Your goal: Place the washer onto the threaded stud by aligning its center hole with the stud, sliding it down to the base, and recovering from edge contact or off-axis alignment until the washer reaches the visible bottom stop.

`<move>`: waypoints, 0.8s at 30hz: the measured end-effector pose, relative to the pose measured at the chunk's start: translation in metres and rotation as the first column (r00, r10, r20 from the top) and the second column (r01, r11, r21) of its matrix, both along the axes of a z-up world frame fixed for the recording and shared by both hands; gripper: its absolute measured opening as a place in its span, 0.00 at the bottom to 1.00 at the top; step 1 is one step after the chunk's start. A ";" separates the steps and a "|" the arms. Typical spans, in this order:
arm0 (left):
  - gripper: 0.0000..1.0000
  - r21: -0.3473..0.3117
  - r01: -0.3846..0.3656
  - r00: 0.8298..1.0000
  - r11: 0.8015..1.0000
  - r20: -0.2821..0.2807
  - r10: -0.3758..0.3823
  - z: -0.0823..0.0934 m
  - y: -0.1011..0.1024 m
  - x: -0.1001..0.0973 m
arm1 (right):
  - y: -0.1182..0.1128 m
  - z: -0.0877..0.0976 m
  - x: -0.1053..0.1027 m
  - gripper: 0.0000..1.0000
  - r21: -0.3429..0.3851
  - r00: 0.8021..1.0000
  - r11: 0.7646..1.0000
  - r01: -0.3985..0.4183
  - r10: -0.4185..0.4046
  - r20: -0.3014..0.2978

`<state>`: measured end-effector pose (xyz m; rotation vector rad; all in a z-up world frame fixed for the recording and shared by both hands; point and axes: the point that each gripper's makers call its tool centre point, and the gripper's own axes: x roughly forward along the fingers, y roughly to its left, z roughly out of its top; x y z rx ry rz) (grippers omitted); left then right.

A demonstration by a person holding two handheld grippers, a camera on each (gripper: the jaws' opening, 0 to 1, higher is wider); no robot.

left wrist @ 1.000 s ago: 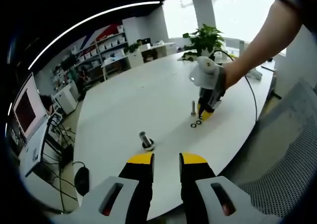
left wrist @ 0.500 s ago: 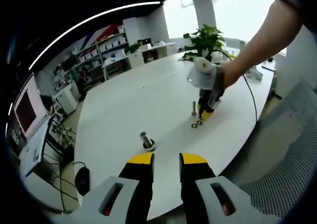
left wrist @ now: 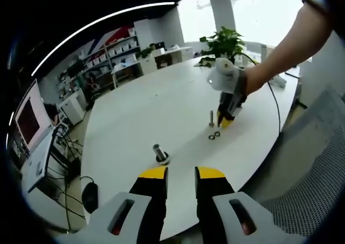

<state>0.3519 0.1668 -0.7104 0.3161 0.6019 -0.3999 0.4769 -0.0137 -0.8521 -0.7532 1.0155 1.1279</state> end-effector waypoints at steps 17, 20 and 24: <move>0.18 -0.001 -0.001 1.000 1.000 0.001 0.001 0.000 0.000 0.000 | -0.004 0.041 0.020 0.13 0.122 0.993 0.988 0.094 -0.102 0.061; 0.18 -0.001 -0.002 1.000 1.000 0.003 0.002 0.000 0.000 0.000 | -0.008 0.045 0.021 0.13 0.128 0.992 0.987 0.100 -0.109 0.066; 0.18 -0.002 -0.002 1.000 1.000 0.003 0.002 0.000 0.000 0.000 | -0.009 0.052 0.021 0.13 0.131 0.992 0.987 0.088 -0.099 0.079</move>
